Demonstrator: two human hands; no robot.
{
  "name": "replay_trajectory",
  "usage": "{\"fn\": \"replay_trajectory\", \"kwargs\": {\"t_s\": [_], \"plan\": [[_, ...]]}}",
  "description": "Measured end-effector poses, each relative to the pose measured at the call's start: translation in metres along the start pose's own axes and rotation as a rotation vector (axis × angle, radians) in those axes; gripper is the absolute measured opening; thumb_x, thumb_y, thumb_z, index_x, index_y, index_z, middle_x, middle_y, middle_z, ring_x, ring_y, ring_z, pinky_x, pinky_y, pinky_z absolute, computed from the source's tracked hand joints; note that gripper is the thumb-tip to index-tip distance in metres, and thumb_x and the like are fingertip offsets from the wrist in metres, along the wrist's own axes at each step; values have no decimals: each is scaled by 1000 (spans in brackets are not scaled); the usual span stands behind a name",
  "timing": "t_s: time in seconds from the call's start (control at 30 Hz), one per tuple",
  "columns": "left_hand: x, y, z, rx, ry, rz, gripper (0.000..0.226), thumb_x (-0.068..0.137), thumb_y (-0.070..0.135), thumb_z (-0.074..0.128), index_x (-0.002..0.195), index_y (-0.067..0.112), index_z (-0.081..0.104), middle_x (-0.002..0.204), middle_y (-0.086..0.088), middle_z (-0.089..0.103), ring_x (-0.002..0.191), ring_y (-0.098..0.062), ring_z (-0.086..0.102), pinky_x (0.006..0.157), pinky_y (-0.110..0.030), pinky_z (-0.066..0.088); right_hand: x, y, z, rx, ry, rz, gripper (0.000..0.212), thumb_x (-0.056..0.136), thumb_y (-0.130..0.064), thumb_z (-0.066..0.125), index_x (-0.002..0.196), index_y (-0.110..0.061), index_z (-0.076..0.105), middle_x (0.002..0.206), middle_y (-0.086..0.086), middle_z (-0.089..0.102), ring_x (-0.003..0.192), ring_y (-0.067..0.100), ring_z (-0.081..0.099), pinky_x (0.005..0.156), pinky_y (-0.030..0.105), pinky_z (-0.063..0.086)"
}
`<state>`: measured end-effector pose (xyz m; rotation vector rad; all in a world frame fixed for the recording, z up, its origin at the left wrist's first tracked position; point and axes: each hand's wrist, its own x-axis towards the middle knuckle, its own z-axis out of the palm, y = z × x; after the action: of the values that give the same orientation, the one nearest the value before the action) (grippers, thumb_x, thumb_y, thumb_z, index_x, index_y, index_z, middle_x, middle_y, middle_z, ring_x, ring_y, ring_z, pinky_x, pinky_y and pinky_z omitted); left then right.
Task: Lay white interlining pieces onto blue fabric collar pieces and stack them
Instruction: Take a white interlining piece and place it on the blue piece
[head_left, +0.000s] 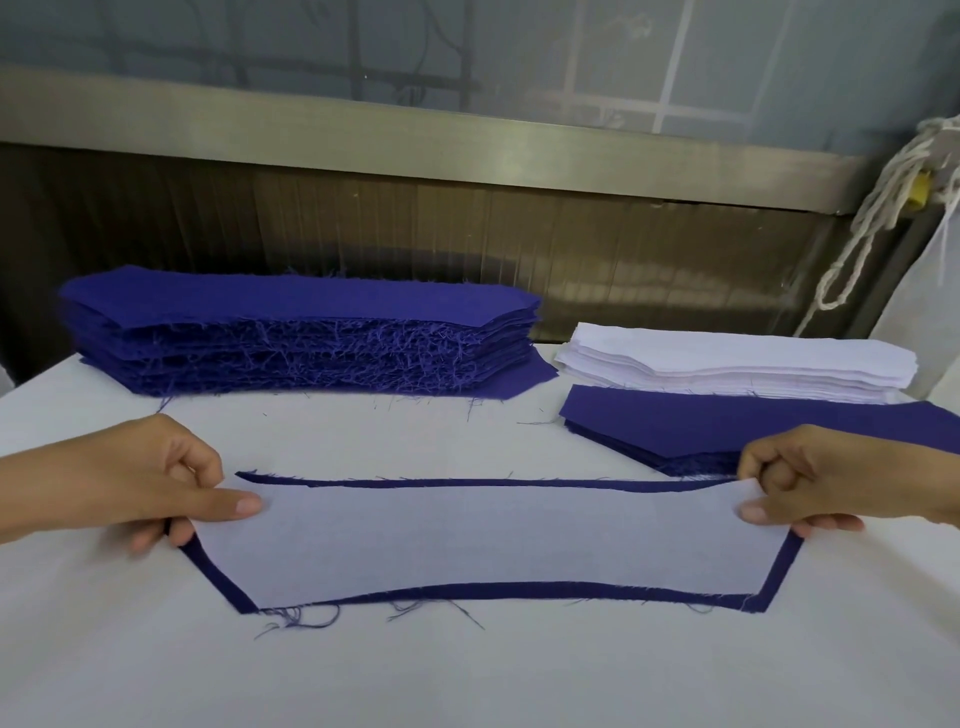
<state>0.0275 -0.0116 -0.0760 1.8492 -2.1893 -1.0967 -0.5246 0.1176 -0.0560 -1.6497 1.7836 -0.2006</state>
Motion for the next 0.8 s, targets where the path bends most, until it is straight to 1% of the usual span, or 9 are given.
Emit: {"fn": "replay_trajectory", "kwargs": {"t_s": [0.13,0.23,0.37,0.47,0.53,0.57,0.63,0.73,0.8], "plan": [[-2,-2,-2,29,32,-18,72,29,78,86,58,14,69,65,-18,72,42,-20,56,47,-19,47,0,6,-3,9,-4,16,53,60,-73,81,87,-29,70,74,14,72,53,12,53,45,18,40],[-3,-2,-3,61,55,-27,76,25,84,82,59,17,70,63,-14,72,44,-18,58,51,-19,49,-1,10,-6,-15,-16,35,50,62,-73,81,88,-32,69,76,14,72,54,11,54,46,18,41],[-2,-7,-7,107,104,-66,79,21,90,76,57,20,69,61,-10,72,46,-17,62,51,-14,48,-1,16,-10,-23,-27,48,46,63,-71,81,88,-35,68,77,13,73,54,9,56,45,18,42],[1,-15,-10,115,161,-87,80,20,89,77,57,18,69,60,-11,72,46,-20,63,49,-15,48,-1,19,-13,-46,-31,40,49,60,-74,80,89,-37,67,79,13,73,54,9,57,46,19,43],[4,-25,-11,99,185,-104,79,21,82,84,54,12,66,59,-17,70,43,-24,60,45,-21,47,-2,19,-14,-54,-36,38,48,59,-74,79,88,-37,68,80,13,73,55,10,58,47,19,44],[6,-31,-13,85,196,-114,79,21,79,86,52,10,65,58,-20,69,42,-26,57,45,-25,46,-2,19,-15,-58,-39,37,45,61,-71,78,88,-37,68,79,12,73,56,10,58,47,19,44],[12,-44,-16,60,197,-120,81,22,79,87,51,8,62,57,-22,67,43,-27,56,49,-29,47,-3,18,-15,-58,-38,37,37,66,-62,78,88,-34,69,78,12,73,56,9,56,47,19,43],[15,-49,-18,112,179,-102,84,23,89,77,54,11,66,57,-14,70,49,-32,64,57,-31,53,-3,19,-15,-58,-40,46,20,83,-37,78,91,-22,69,75,11,72,55,9,55,46,19,41],[11,-42,-19,125,175,-88,85,21,91,74,55,13,67,58,-12,71,51,-31,66,58,-30,54,-3,19,-15,-72,-42,42,11,90,-25,74,93,-17,68,74,10,72,56,9,55,45,19,41]]}}
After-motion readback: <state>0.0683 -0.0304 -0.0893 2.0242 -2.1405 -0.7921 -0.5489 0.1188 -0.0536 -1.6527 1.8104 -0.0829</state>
